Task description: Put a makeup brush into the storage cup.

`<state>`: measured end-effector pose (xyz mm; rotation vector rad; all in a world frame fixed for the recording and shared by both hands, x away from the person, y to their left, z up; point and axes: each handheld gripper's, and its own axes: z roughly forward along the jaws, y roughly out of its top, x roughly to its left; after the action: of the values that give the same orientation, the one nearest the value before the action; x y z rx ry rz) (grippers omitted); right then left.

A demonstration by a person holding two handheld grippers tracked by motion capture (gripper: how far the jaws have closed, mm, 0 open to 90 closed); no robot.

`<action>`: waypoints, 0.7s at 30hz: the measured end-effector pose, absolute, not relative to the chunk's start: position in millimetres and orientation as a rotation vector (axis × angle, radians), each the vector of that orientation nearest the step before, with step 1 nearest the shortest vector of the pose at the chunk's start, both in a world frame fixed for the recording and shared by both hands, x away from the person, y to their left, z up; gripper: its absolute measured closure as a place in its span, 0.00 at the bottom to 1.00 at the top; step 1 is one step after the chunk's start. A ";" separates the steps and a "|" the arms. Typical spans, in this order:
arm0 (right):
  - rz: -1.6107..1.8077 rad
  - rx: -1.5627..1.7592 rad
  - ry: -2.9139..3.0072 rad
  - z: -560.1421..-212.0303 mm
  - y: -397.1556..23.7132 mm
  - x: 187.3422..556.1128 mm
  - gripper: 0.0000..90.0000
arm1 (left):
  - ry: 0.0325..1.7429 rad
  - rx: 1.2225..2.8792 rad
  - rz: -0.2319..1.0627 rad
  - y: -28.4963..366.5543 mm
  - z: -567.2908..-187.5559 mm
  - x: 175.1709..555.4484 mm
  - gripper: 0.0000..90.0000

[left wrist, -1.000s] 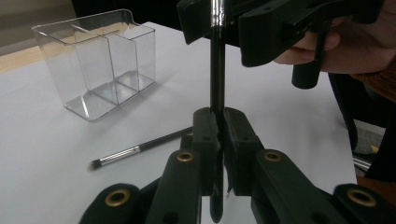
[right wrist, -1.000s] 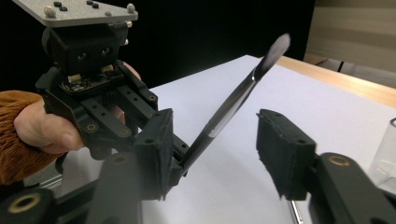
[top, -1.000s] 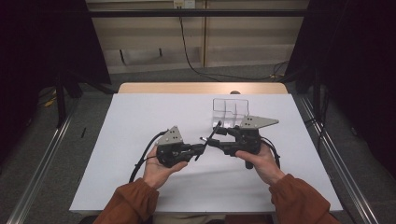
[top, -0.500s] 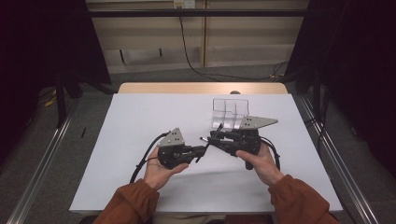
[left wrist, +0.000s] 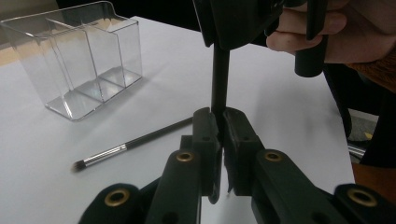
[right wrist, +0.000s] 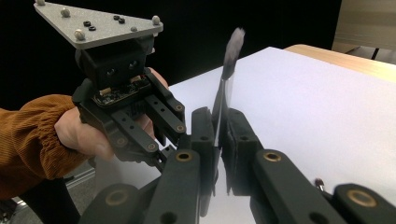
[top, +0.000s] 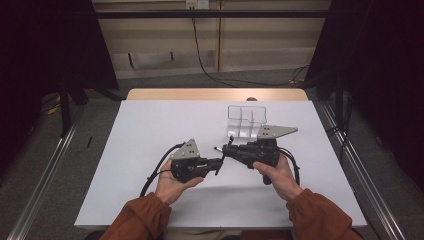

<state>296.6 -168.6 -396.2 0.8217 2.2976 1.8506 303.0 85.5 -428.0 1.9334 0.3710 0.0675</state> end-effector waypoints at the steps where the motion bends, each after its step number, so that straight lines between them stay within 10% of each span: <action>1: 1.849 0.818 2.298 -395.7 -168.6 295.9 0.94 | 0.368 1.934 0.070 85.1 -428.0 303.0 0.93; 21: 1.822 0.807 2.291 -393.7 -171.3 294.8 0.94 | 0.435 1.904 0.071 86.3 -430.9 305.8 0.75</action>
<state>294.8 -171.3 -393.7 0.8067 2.2911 1.8216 305.8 86.3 -430.9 1.9035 0.4347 0.0709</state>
